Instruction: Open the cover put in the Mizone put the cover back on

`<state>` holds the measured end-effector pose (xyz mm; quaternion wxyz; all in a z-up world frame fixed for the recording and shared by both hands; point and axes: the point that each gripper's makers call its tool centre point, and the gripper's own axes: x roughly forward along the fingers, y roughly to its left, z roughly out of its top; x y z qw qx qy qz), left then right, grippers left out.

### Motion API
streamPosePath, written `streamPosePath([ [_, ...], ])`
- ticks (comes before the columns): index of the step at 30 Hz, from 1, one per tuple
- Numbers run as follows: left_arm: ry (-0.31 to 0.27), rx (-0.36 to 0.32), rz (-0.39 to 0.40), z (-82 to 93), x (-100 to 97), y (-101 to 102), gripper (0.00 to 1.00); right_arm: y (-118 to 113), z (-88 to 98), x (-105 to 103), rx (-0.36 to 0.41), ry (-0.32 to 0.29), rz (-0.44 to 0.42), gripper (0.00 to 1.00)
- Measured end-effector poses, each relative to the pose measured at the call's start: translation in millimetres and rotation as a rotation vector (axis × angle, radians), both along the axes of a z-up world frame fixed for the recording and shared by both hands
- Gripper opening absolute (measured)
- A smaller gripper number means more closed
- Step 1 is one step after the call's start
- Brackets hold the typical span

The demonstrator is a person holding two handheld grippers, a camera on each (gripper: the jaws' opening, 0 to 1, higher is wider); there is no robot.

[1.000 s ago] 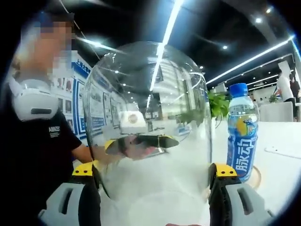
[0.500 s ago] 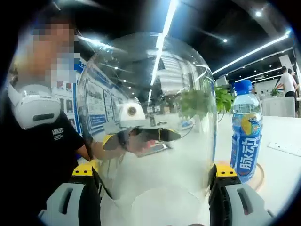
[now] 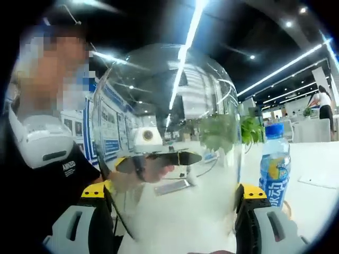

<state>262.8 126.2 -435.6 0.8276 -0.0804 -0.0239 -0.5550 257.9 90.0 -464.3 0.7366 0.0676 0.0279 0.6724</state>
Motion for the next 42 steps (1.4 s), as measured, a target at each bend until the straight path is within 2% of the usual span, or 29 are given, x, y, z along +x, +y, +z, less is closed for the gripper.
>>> streamPosePath([
  [3, -0.014, 0.001, 0.003, 16.6, 0.3, -1.2, 0.67, -2.5, 20.7, 3.2, 0.027, -0.027, -0.012, 0.89],
  [9, -0.012, 0.003, 0.012, 43.4, 6.5, -3.3, 0.66, -5.8, 51.7, 11.6, 0.066, -0.042, -0.021, 0.89],
  [16, -0.024, 0.026, 0.02, 71.0, 15.5, -5.6, 0.67, -4.5, 81.1, 21.1, 0.066, -0.072, -0.019, 0.89],
  [23, -0.078, 0.04, 0.029, 107.6, 25.4, -5.0, 0.67, 1.2, 111.8, 32.2, 0.07, -0.097, -0.011, 0.89],
  [30, -0.145, 0.035, 0.024, 143.4, 33.4, -4.1, 0.67, 8.9, 133.1, 39.3, 0.071, -0.086, 0.007, 0.9],
  [32, -0.161, 0.027, 0.024, 152.1, 35.7, -4.0, 0.68, 9.9, 140.0, 42.4, 0.097, -0.072, 0.01, 0.9],
  [36, -0.16, 0.023, 0.029, 161.7, 43.0, -5.0, 0.68, 9.1, 148.8, 49.1, 0.129, -0.061, 0.006, 0.9],
  [42, -0.164, 0.043, 0.022, 169.9, 55.7, -5.2, 0.68, 8.0, 161.1, 59.5, 0.123, -0.091, -0.019, 0.9],
])
